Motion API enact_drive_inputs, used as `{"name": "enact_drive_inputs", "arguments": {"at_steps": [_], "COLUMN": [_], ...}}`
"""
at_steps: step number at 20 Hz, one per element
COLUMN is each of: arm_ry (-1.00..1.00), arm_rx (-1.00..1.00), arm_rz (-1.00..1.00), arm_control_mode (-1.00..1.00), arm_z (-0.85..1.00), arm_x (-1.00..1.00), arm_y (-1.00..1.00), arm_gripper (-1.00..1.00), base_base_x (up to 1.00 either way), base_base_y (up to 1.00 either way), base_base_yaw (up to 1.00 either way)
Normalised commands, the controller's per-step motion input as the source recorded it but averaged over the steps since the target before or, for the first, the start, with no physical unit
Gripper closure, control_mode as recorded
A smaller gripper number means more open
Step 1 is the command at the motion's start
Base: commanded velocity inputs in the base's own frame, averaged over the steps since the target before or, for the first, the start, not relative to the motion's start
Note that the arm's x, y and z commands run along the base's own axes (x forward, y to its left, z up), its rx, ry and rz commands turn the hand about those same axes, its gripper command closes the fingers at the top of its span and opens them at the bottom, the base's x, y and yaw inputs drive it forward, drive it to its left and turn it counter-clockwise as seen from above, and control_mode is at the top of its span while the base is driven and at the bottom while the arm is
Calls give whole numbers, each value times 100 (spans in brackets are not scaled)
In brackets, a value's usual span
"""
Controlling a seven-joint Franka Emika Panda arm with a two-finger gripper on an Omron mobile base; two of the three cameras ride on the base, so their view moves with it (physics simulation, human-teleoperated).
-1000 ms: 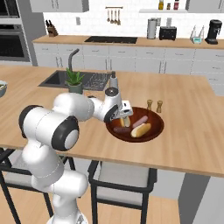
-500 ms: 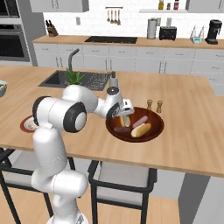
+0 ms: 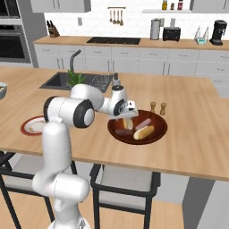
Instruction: Place one bun and one sausage from the bowl on each plate.
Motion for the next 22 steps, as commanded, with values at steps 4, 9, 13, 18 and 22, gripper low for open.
{"name": "enact_drive_inputs", "arguments": {"at_steps": [4,9,13,18,22], "arm_ry": [1,0,-1,-7,0], "arm_rx": [0,0,10,14,4], "arm_rz": [-2,-2,-2,-9,-8], "arm_control_mode": [-100,-100,-100,-100,-100], "arm_z": [-40,-29,8,95,100], "arm_x": [0,-12,-46,-93,-82], "arm_y": [-19,-12,-9,33,89], "arm_gripper": [100,100,100,100,100], "base_base_x": [0,0,0,0,0], "base_base_y": [0,0,0,0,0], "base_base_yaw": [0,0,0,0,0]}}
